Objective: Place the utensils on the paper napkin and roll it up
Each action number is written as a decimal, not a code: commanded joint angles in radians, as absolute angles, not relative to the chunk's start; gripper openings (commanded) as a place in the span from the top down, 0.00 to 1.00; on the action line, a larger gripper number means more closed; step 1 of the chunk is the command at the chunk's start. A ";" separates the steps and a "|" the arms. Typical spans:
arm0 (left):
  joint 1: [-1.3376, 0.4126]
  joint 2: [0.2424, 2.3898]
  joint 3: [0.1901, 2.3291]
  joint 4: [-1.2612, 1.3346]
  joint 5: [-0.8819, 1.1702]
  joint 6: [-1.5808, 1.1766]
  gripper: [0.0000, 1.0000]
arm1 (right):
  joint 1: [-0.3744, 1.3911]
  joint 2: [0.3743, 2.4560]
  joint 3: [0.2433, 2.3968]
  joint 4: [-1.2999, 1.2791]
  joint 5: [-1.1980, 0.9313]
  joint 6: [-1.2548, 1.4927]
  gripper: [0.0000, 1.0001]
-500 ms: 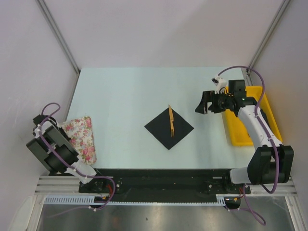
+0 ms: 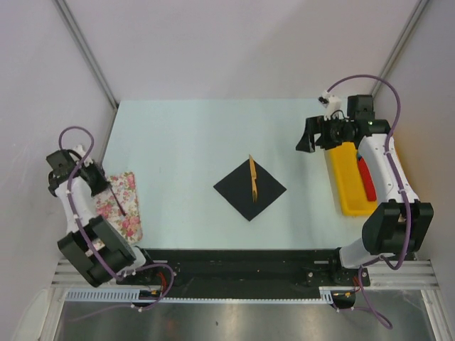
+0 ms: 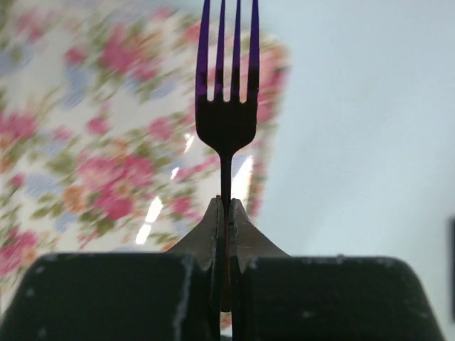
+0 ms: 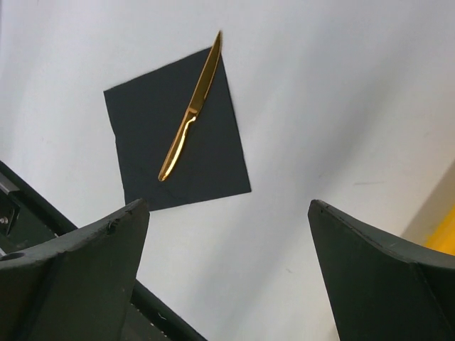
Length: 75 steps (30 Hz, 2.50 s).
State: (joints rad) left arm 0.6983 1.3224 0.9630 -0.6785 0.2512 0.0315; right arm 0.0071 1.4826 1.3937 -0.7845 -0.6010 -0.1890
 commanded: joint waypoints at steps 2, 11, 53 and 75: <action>0.539 1.158 1.089 -0.594 0.673 -0.140 1.00 | -0.061 1.563 1.655 -0.960 -0.797 -0.279 0.00; 0.167 0.997 1.077 -0.021 0.906 -0.580 1.00 | 0.047 1.464 1.674 -0.626 -1.014 0.087 0.00; -0.207 1.074 0.805 0.980 0.873 -1.289 1.00 | 0.680 1.509 1.454 0.255 -0.864 0.634 0.56; -0.206 1.078 0.799 0.974 0.870 -1.290 1.00 | 0.696 1.520 1.453 0.288 -0.864 0.667 0.79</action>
